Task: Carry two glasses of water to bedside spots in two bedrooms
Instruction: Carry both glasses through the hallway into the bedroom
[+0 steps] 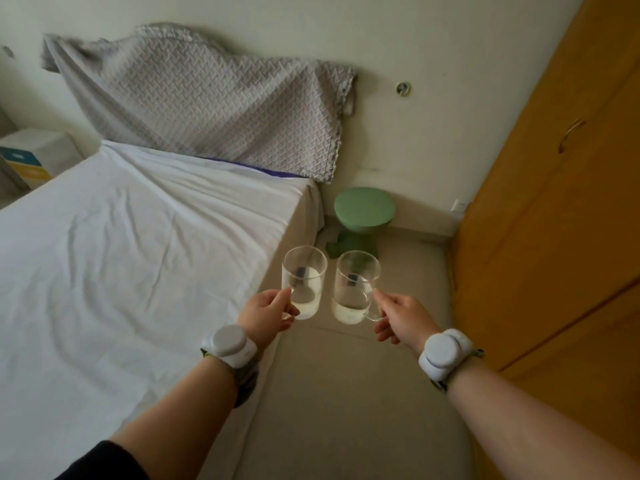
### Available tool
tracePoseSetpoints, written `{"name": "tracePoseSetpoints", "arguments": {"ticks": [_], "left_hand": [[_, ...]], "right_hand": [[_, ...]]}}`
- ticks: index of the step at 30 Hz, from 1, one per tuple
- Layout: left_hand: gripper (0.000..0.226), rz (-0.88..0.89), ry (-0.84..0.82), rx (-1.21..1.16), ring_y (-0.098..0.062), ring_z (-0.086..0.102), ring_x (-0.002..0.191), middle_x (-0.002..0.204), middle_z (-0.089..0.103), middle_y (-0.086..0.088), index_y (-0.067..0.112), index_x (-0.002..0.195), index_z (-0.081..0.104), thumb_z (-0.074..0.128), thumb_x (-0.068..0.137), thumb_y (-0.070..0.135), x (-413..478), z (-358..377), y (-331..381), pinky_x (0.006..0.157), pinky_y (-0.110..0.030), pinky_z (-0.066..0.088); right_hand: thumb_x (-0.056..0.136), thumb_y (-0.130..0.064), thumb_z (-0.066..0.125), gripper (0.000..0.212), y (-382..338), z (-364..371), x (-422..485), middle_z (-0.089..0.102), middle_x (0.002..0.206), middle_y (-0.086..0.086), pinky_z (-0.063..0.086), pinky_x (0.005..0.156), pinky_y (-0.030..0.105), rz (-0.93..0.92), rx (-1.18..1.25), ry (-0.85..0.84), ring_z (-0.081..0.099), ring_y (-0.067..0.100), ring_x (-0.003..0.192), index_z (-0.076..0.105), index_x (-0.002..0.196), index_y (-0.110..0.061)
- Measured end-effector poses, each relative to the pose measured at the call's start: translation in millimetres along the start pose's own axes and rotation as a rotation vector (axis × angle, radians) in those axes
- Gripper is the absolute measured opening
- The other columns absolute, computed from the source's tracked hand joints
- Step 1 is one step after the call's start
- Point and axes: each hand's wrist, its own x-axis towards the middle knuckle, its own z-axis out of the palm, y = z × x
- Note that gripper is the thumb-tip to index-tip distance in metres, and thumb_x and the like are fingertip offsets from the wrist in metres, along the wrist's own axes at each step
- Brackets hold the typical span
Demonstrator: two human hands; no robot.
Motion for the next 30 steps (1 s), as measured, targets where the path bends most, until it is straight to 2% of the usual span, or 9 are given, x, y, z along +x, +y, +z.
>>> {"name": "tracePoseSetpoints", "arguments": {"ticks": [4, 8, 12, 15, 18, 23, 27, 30], "left_hand": [[0.044, -0.025, -0.006, -0.025, -0.02, 0.068, 0.069, 0.061, 0.07, 0.005, 0.02, 0.049, 0.064, 0.052, 0.088, 0.038, 57.2, 19.2, 17.4, 0.065, -0.029, 0.058], [0.045, -0.029, -0.008, -0.034, -0.021, 0.067, 0.069, 0.06, 0.07, 0.002, 0.024, 0.046, 0.064, 0.053, 0.087, 0.037, 123.7, 45.8, 38.8, 0.069, -0.032, 0.058], [0.045, -0.048, 0.004, 0.006, -0.02, 0.064, 0.067, 0.065, 0.068, -0.007, 0.023, 0.045, 0.06, 0.053, 0.086, 0.039, 172.1, 67.6, 56.4, 0.064, -0.027, 0.055], [0.044, -0.055, 0.037, -0.001, -0.017, 0.063, 0.065, 0.065, 0.068, -0.007, 0.021, 0.045, 0.059, 0.053, 0.086, 0.037, 219.8, 90.2, 74.6, 0.061, -0.024, 0.053], [0.045, -0.057, 0.034, -0.021, -0.016, 0.064, 0.065, 0.068, 0.068, -0.009, 0.021, 0.047, 0.06, 0.052, 0.087, 0.038, 248.4, 100.5, 85.1, 0.064, -0.026, 0.057], [0.041, -0.066, 0.043, -0.006, -0.014, 0.062, 0.061, 0.062, 0.067, -0.003, 0.019, 0.048, 0.058, 0.054, 0.087, 0.029, 331.2, 114.1, 103.0, 0.054, -0.018, 0.051], [0.043, -0.069, -0.008, 0.02, -0.017, 0.064, 0.067, 0.069, 0.067, -0.006, 0.02, 0.048, 0.06, 0.052, 0.088, 0.033, 405.5, 120.5, 111.7, 0.062, -0.025, 0.054], [0.038, -0.07, -0.06, 0.043, -0.02, 0.063, 0.07, 0.067, 0.067, -0.005, 0.021, 0.054, 0.062, 0.052, 0.088, 0.035, 473.4, 124.0, 121.4, 0.07, -0.033, 0.057]], "right_hand": [[0.091, -0.05, 0.044, 0.039, -11.5, -12.5, 60.8, 0.064, 0.064, 0.007, 0.043, 0.054, 0.028, 0.001, 0.018, 0.029, 0.06, 0.015, 0.054, 0.056, 0.072, -0.018], [0.091, -0.05, 0.044, 0.034, -24.2, -39.6, 135.0, 0.065, 0.063, 0.007, 0.044, 0.053, 0.027, -0.023, 0.018, 0.013, 0.061, 0.015, 0.052, 0.055, 0.071, -0.024], [0.091, -0.05, 0.043, 0.04, -40.2, -62.0, 193.7, 0.065, 0.061, 0.004, 0.043, 0.05, 0.024, -0.017, -0.019, -0.042, 0.061, 0.013, 0.05, 0.055, 0.07, -0.018], [0.091, -0.048, 0.045, 0.039, -58.8, -82.4, 252.6, 0.064, 0.059, 0.004, 0.041, 0.049, 0.024, -0.027, -0.037, -0.074, 0.06, 0.014, 0.049, 0.053, 0.066, -0.019], [0.091, -0.047, 0.045, 0.039, -69.7, -90.3, 286.3, 0.063, 0.059, 0.005, 0.04, 0.05, 0.025, -0.032, -0.033, -0.092, 0.059, 0.015, 0.05, 0.051, 0.065, -0.018], [0.092, -0.047, 0.044, 0.04, -88.9, -98.7, 366.8, 0.064, 0.059, 0.004, 0.041, 0.049, 0.024, 0.017, -0.033, -0.093, 0.06, 0.014, 0.05, 0.052, 0.067, -0.017], [0.093, -0.046, 0.043, 0.039, -100.7, -99.3, 427.8, 0.064, 0.059, 0.004, 0.041, 0.049, 0.025, 0.048, -0.004, -0.059, 0.06, 0.016, 0.05, 0.051, 0.065, -0.019], [0.093, -0.045, 0.043, 0.037, -111.9, -97.0, 483.6, 0.063, 0.056, 0.001, 0.039, 0.049, 0.025, 0.106, 0.01, -0.022, 0.06, 0.015, 0.049, 0.052, 0.066, -0.022]]}}
